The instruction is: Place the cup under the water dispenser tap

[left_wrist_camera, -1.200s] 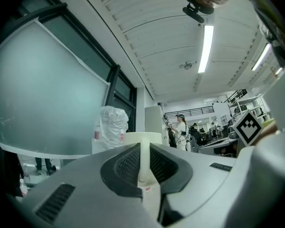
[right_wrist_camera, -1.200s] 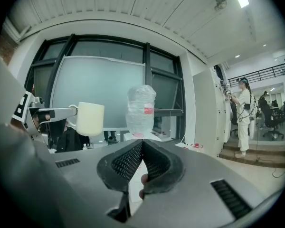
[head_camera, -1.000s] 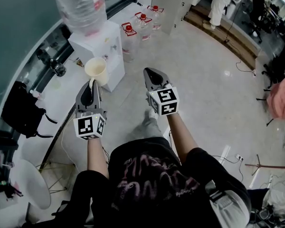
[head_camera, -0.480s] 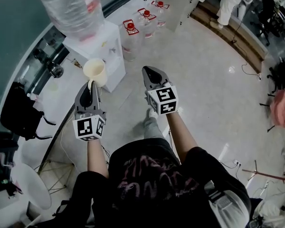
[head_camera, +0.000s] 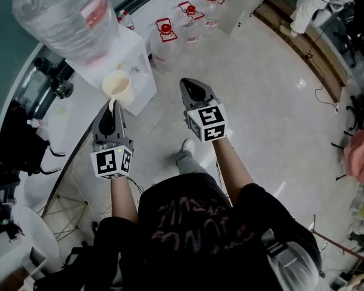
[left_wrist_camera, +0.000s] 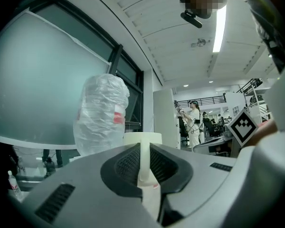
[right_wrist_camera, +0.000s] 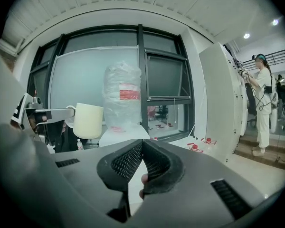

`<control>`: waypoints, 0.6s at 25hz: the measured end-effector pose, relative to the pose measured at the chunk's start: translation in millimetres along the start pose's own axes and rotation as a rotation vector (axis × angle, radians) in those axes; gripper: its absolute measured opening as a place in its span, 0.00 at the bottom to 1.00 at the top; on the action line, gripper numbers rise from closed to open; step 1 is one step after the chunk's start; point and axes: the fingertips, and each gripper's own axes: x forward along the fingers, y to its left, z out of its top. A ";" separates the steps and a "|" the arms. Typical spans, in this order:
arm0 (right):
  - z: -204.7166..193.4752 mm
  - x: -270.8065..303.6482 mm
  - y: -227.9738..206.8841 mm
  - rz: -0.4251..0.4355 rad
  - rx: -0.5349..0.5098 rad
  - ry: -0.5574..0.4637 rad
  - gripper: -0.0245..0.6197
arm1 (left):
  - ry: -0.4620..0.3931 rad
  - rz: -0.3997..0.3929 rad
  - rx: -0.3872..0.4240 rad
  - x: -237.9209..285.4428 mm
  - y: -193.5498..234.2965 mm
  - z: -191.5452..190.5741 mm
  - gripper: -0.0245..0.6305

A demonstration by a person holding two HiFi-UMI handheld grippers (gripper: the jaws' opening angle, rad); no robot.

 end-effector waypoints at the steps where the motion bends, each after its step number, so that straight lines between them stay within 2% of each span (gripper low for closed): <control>1: 2.4 7.5 -8.8 0.011 -0.001 0.002 0.06 | 0.005 0.008 0.000 9.9 -2.1 -0.6 0.11; 10: 3.9 68.9 -65.2 0.119 -0.017 0.033 0.06 | 0.016 0.089 -0.005 81.3 -13.5 -8.3 0.11; 15: 0.2 99.1 -87.6 0.141 -0.004 0.035 0.06 | 0.020 0.099 -0.011 116.8 -12.9 -19.1 0.11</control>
